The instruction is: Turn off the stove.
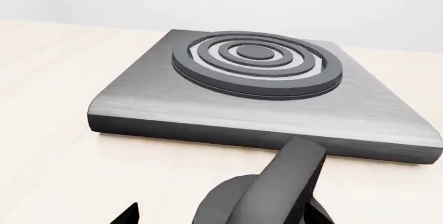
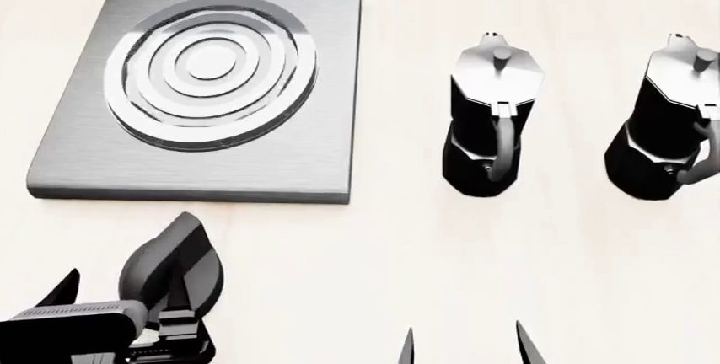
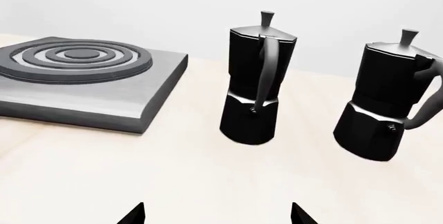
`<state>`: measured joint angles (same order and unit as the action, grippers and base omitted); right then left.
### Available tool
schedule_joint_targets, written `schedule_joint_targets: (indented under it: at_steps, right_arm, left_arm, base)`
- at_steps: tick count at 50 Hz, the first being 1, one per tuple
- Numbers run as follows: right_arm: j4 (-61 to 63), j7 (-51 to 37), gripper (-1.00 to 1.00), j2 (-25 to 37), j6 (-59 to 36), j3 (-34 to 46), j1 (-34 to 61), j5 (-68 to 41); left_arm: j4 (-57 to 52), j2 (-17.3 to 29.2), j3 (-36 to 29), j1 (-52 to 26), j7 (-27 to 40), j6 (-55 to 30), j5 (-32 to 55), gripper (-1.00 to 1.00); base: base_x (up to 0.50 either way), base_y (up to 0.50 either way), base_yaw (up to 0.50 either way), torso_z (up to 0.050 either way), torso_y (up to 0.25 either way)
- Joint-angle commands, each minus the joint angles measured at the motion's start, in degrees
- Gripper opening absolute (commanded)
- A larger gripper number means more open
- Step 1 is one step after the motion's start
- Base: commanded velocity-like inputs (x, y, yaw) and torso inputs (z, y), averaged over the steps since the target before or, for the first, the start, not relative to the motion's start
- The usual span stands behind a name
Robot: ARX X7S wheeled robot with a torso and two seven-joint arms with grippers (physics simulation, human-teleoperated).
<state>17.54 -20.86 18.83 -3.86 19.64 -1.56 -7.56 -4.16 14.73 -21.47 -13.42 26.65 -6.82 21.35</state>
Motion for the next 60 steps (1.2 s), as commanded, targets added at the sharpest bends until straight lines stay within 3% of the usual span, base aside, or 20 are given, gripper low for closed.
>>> schedule_joint_targets:
  at_steps: [1, 26, 44, 60]
  right_arm:
    - [-0.2, 1.1, 1.0, -1.0, 0.2, -1.2, 0.0, 1.1]
    - [-0.3, 0.6, 1.0, -0.8, 0.2, -0.8, 0.3, 0.8]
    - [-0.1, 0.3, 1.0, -0.5, 0.2, -0.6, 0.3, 0.6]
    - [0.9, -0.1, 1.0, -0.1, 0.0, -0.4, 0.4, 0.7]
  left_arm:
    - [-4.3, 0.9, 5.8, 0.5, 2.5, -1.8, -2.4, 1.0]
    - [-12.3, 3.0, 8.5, 2.5, 5.2, -5.4, 1.3, 1.0]
    - [-8.9, 2.8, 8.8, 0.3, 5.6, -6.6, 2.1, 1.0]
    - [-23.3, 8.2, 12.0, 3.2, 4.8, -11.6, 10.0, 1.0]
  base:
    - [0.0, 0.0, 0.0, 0.0, 0.0]
    - [0.0, 0.0, 0.0, 0.0, 0.002]
    - [0.0, 0.0, 0.0, 0.0, 0.0]
    - [0.0, 0.0, 0.0, 0.0, 0.0]
